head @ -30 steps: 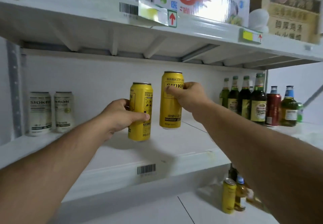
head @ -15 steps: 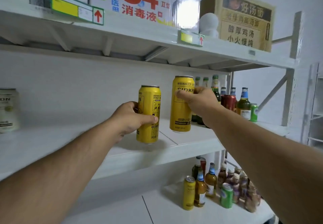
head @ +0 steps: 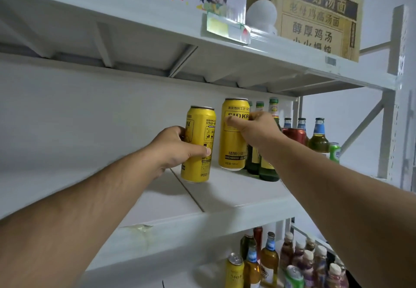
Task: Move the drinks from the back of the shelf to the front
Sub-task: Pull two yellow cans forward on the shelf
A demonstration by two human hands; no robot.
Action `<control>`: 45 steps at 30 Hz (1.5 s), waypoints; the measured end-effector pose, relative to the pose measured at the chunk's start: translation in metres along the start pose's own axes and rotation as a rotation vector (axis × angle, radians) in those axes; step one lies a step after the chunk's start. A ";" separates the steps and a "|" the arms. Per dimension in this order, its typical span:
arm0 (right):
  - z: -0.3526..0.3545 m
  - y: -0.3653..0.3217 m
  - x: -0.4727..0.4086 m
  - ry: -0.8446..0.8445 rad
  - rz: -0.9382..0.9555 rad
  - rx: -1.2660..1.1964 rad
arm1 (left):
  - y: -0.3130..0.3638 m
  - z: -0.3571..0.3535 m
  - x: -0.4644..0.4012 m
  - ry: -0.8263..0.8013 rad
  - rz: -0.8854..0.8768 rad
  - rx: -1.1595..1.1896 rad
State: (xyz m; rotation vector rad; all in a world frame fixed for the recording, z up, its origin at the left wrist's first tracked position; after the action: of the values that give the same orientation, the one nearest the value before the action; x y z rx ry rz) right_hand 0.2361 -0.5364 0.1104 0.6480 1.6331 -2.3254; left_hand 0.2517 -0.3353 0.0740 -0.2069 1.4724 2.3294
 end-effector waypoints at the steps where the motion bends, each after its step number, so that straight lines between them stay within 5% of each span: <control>1: 0.001 0.004 -0.008 -0.004 -0.002 -0.007 | 0.001 -0.002 -0.007 -0.006 0.002 -0.010; 25: -0.029 0.110 -0.168 -0.046 -0.198 -0.062 | -0.028 -0.027 -0.112 0.179 0.186 -0.022; 45: -0.041 0.148 -0.206 -0.161 -0.276 -0.069 | -0.051 -0.028 -0.121 0.249 0.214 0.041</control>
State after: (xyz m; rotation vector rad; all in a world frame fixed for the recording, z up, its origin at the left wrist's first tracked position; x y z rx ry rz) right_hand 0.4886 -0.5639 0.0740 0.2246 1.8151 -2.4178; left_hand 0.3807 -0.3697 0.0576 -0.3549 1.7357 2.5124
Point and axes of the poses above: each hand's wrist, its own x-axis away from the middle knuckle, its own z-axis out of the back of the hand, y = z × x, the point moved 2 cm from there along -x, towards the middle knuckle, and after that the axes turned 7 degrees about -y, right-handed, at the moved point
